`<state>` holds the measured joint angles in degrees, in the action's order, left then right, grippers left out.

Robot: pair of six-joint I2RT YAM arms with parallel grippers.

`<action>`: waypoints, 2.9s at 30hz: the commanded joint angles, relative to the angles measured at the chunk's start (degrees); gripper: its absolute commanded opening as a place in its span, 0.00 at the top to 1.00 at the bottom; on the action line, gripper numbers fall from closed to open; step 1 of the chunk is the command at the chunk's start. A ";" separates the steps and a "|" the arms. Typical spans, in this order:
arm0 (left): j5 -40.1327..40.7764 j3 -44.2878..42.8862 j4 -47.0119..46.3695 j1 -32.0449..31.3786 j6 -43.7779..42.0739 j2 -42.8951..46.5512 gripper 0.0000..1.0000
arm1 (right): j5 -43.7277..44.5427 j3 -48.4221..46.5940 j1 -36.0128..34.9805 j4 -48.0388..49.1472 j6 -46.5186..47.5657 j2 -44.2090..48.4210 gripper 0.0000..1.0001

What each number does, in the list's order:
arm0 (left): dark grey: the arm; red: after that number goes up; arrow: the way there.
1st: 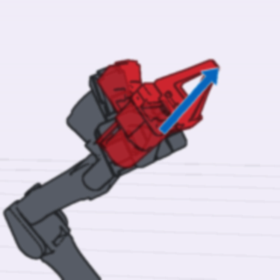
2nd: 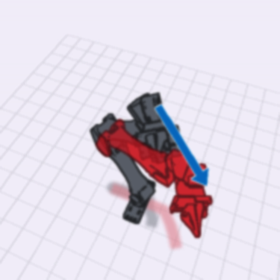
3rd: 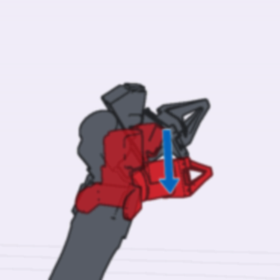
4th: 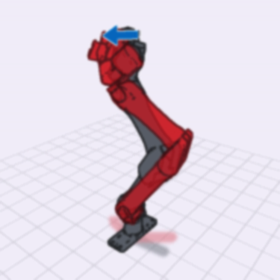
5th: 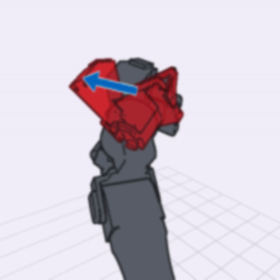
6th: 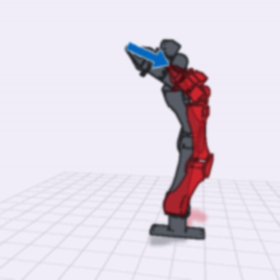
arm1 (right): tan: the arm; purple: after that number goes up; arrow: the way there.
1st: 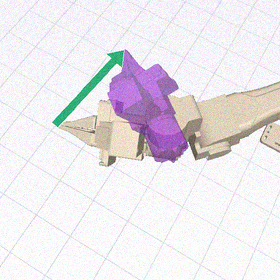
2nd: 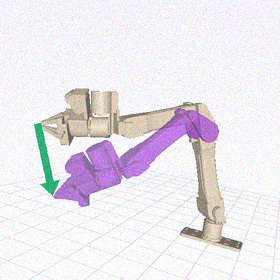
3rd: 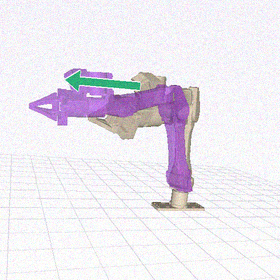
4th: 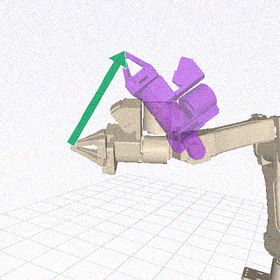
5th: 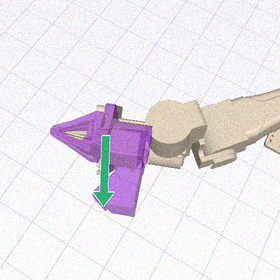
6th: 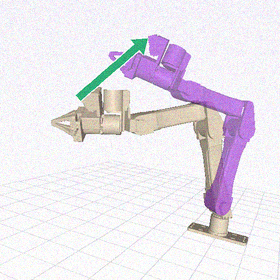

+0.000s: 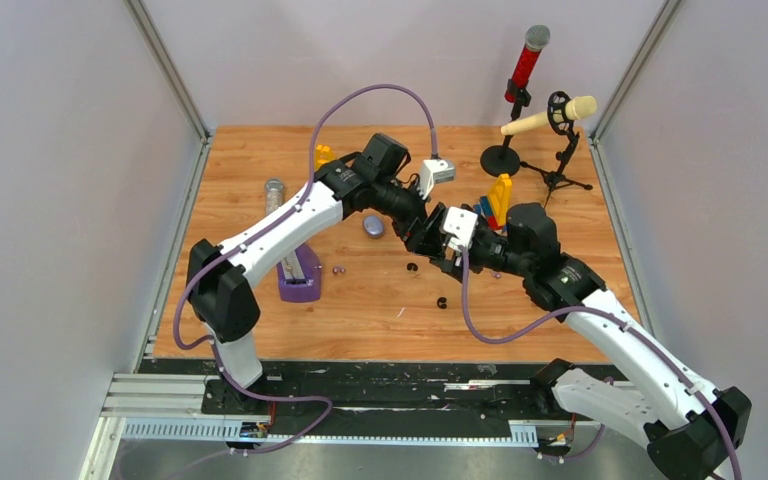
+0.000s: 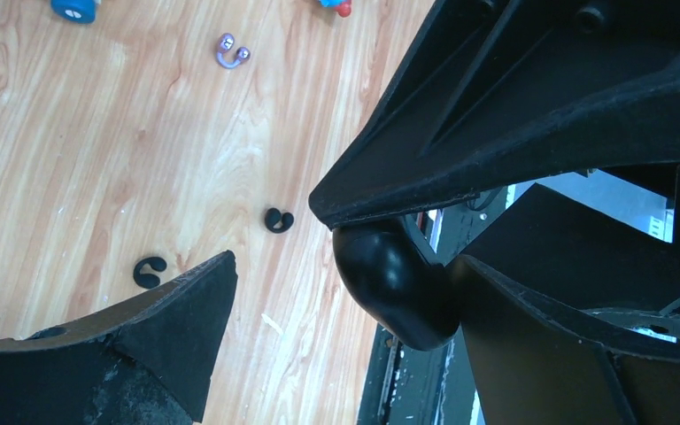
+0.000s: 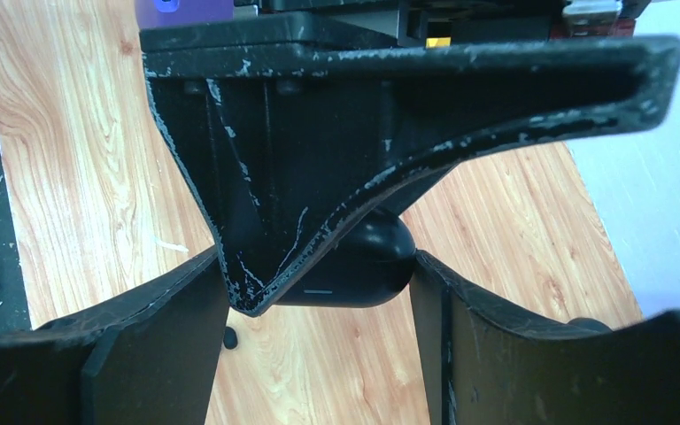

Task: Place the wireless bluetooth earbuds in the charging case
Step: Open the charging case.

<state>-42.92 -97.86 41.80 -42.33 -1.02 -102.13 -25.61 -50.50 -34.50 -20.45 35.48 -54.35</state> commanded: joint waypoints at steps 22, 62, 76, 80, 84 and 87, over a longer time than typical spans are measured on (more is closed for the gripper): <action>-0.64 -1.53 0.76 2.51 -2.86 5.53 0.00 | 0.12 1.16 -0.36 2.94 0.90 2.01 0.44; -1.50 -2.68 -1.26 2.95 0.32 1.90 0.02 | -2.28 1.21 -0.34 1.57 1.42 2.77 0.45; -1.61 0.58 -3.30 5.12 0.62 6.18 0.01 | -1.92 1.02 -0.39 1.61 1.25 2.95 0.46; -3.36 0.32 -3.40 5.15 0.69 6.39 0.01 | -1.40 1.14 -0.39 2.06 1.25 2.37 0.46; -5.83 1.08 -3.94 5.15 0.69 6.58 0.01 | 0.50 1.36 -0.39 3.22 1.00 1.88 0.47; -6.23 1.87 -4.57 5.10 0.73 6.59 0.04 | 1.52 1.55 -0.38 3.84 0.90 1.55 0.47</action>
<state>-46.63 -96.99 39.46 -37.15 -0.34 -98.28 -25.36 -49.01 -34.50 -20.12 36.34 -52.51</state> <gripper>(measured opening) 0.980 0.695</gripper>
